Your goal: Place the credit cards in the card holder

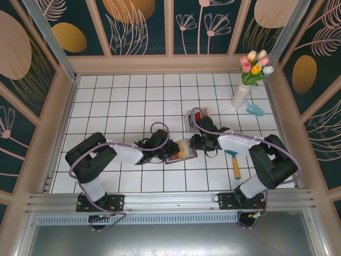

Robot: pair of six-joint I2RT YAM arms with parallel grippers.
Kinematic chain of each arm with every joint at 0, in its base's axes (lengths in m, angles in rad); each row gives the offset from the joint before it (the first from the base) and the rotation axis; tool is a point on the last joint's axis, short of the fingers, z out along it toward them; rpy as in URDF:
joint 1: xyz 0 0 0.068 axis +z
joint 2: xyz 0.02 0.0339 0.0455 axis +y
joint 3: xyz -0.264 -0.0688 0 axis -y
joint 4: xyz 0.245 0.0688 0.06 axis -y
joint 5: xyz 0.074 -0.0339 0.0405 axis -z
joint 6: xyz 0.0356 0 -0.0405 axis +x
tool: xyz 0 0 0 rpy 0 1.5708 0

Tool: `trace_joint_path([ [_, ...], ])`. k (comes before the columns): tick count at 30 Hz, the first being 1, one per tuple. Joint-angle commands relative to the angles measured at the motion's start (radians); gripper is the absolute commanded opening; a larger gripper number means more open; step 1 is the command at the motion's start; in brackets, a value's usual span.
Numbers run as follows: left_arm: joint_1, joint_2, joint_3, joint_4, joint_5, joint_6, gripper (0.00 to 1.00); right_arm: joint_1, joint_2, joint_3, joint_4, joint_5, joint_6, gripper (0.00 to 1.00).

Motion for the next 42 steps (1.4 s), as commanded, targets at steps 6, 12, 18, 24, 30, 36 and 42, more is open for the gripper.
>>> trace_joint_path([
  [6,-0.002,-0.001,0.000,-0.040,-0.007,0.060,0.17,-0.005,-0.018,0.029,-0.058,0.018,-0.026,0.47],
  [12,-0.003,0.038,0.020,0.060,0.055,0.051,0.22,-0.005,-0.030,0.019,-0.055,-0.021,-0.020,0.47],
  [18,-0.003,0.070,0.008,0.161,0.104,0.022,0.24,-0.005,-0.112,0.029,-0.077,0.032,0.004,0.48],
  [24,-0.003,-0.063,-0.029,0.078,0.018,0.062,0.33,-0.005,-0.227,0.064,-0.130,0.106,0.035,0.50],
  [30,-0.003,-0.156,-0.057,-0.046,-0.098,0.070,0.34,0.019,-0.229,0.077,-0.038,-0.132,0.018,0.17],
  [36,-0.003,-0.127,-0.034,-0.086,-0.093,0.077,0.21,0.089,-0.117,0.083,0.006,-0.166,0.040,0.00],
  [42,-0.002,-0.077,-0.006,-0.051,-0.048,0.092,0.16,0.134,-0.023,0.103,0.009,-0.171,0.045,0.00],
])
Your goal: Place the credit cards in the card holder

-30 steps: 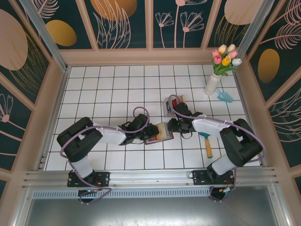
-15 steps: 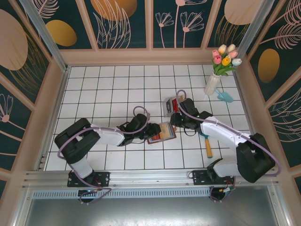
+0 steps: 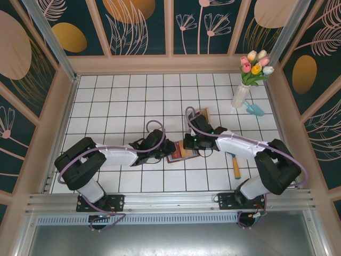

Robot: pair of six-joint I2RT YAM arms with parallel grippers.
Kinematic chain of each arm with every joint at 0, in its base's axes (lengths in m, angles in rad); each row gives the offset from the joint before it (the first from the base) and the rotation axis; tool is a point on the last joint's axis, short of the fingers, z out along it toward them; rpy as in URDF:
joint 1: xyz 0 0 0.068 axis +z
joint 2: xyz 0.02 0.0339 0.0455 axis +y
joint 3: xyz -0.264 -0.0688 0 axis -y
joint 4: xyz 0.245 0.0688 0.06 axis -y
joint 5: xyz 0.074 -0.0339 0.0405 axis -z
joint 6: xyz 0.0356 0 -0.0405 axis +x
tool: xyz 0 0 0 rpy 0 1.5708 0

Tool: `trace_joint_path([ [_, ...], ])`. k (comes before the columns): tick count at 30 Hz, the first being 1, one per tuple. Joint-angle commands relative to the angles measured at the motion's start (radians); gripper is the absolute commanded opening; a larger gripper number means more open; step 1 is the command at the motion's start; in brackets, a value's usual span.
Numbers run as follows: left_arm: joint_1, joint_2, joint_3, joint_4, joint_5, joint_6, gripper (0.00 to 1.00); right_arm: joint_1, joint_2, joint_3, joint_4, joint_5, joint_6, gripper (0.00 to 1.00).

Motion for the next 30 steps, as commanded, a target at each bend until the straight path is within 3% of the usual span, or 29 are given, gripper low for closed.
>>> trace_joint_path([
  [1,-0.002,0.033,0.036,0.001,0.017,0.021,0.16,0.018,0.035,0.037,0.021,-0.020,0.014,0.00],
  [12,-0.002,0.109,0.060,-0.069,-0.001,0.023,0.12,0.043,0.160,0.093,-0.002,-0.011,-0.013,0.00],
  [23,-0.002,0.135,0.010,-0.119,-0.034,0.009,0.07,0.053,0.187,0.112,-0.182,0.291,-0.001,0.00],
  [30,-0.002,0.132,0.025,-0.117,-0.028,0.030,0.07,0.047,0.185,0.132,-0.159,0.232,-0.032,0.00],
])
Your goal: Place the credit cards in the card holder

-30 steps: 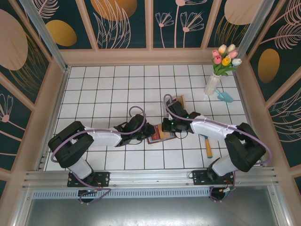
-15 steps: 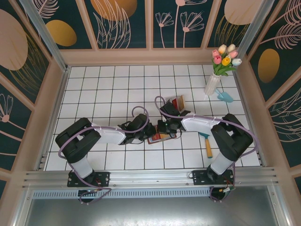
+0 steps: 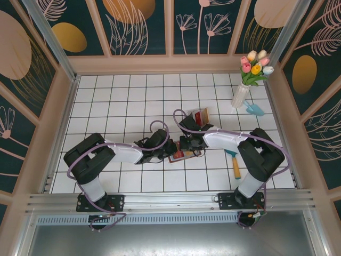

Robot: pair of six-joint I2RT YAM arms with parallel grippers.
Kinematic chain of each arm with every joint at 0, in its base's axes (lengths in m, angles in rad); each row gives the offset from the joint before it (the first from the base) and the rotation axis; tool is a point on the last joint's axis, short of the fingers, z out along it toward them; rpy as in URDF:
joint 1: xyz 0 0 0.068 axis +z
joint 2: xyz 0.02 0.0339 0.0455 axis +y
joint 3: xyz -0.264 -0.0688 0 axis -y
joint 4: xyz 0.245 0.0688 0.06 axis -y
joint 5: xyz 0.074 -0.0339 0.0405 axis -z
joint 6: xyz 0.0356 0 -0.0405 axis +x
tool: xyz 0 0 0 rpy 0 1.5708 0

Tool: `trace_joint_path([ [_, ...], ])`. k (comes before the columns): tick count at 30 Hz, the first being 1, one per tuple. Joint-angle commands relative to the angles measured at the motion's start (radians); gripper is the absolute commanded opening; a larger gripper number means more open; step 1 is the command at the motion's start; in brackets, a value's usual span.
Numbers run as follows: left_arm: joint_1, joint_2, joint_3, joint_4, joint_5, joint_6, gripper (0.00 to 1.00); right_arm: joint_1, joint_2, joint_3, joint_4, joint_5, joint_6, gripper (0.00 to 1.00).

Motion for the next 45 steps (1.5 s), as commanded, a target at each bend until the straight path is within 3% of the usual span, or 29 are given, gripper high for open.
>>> trace_joint_path([
  [1,-0.003,0.035,-0.020,-0.111,-0.022,0.032,0.08,-0.011,0.010,0.022,-0.054,0.037,-0.024,0.01],
  [6,-0.003,0.017,-0.009,-0.078,-0.005,0.042,0.10,0.004,0.063,0.045,-0.032,-0.033,-0.044,0.00],
  [13,-0.002,-0.011,-0.015,-0.082,-0.021,0.039,0.11,0.024,0.081,0.059,-0.045,-0.027,-0.049,0.02],
  [19,-0.003,-0.014,-0.018,-0.125,-0.054,0.040,0.11,0.014,0.091,0.071,-0.152,0.165,-0.035,0.03],
  [24,-0.002,-0.006,-0.031,-0.131,-0.055,0.035,0.10,-0.010,0.046,0.058,-0.134,0.145,-0.043,0.05],
  [28,-0.003,-0.014,-0.026,-0.090,-0.037,0.054,0.12,-0.008,0.000,0.062,-0.080,0.046,-0.047,0.09],
  [32,-0.002,-0.107,-0.003,-0.082,-0.031,0.093,0.17,-0.018,-0.086,0.068,-0.068,0.035,-0.040,0.15],
  [35,-0.002,-0.193,0.006,-0.109,-0.078,0.111,0.27,-0.061,-0.168,0.084,-0.088,0.061,-0.064,0.18],
  [37,0.003,-0.239,0.020,-0.149,-0.123,0.122,0.37,-0.122,-0.222,0.100,-0.101,0.094,-0.094,0.24],
  [39,0.019,-0.259,0.032,-0.181,-0.137,0.133,0.39,-0.191,-0.253,0.122,-0.121,0.141,-0.135,0.32],
  [42,0.064,-0.266,0.046,-0.188,-0.112,0.140,0.47,-0.293,-0.230,0.188,-0.167,0.161,-0.213,0.44],
  [45,0.111,-0.254,0.052,-0.166,-0.076,0.130,0.49,-0.329,-0.168,0.254,-0.186,0.130,-0.266,0.45],
])
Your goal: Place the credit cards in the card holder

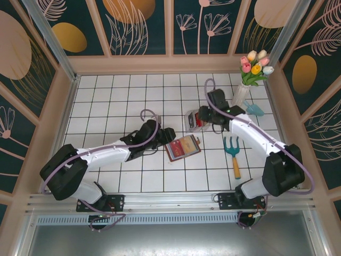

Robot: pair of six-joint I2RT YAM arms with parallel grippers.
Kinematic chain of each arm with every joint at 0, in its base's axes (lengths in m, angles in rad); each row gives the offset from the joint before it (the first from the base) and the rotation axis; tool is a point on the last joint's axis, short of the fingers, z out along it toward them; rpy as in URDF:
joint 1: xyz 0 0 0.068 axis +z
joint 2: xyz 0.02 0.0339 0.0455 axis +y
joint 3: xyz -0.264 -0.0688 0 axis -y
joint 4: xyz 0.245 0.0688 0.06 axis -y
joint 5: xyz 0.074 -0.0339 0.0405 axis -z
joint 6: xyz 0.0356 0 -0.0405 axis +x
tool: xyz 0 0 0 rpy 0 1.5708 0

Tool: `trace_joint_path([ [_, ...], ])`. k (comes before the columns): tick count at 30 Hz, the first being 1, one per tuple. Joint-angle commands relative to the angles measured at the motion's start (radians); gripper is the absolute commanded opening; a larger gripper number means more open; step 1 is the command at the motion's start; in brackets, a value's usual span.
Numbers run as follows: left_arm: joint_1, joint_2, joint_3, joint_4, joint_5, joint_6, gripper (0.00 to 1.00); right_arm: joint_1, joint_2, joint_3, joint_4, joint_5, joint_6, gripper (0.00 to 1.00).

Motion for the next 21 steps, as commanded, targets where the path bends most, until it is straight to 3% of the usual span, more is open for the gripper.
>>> trace_joint_path([
  [1,0.048,0.012,0.021,-0.020,0.022,0.005,0.52,-0.010,0.068,0.069,-0.065,-0.015,-0.099,0.45],
  [4,0.074,0.036,0.031,0.022,0.057,-0.013,0.59,-0.004,0.142,0.112,-0.054,-0.062,-0.106,0.45],
  [8,0.078,0.084,0.081,0.023,0.084,-0.007,0.65,0.023,0.246,0.180,-0.079,0.018,-0.111,0.43],
  [21,0.077,0.113,0.072,0.038,0.076,-0.031,0.70,0.129,0.425,0.269,-0.108,0.200,-0.119,0.46],
])
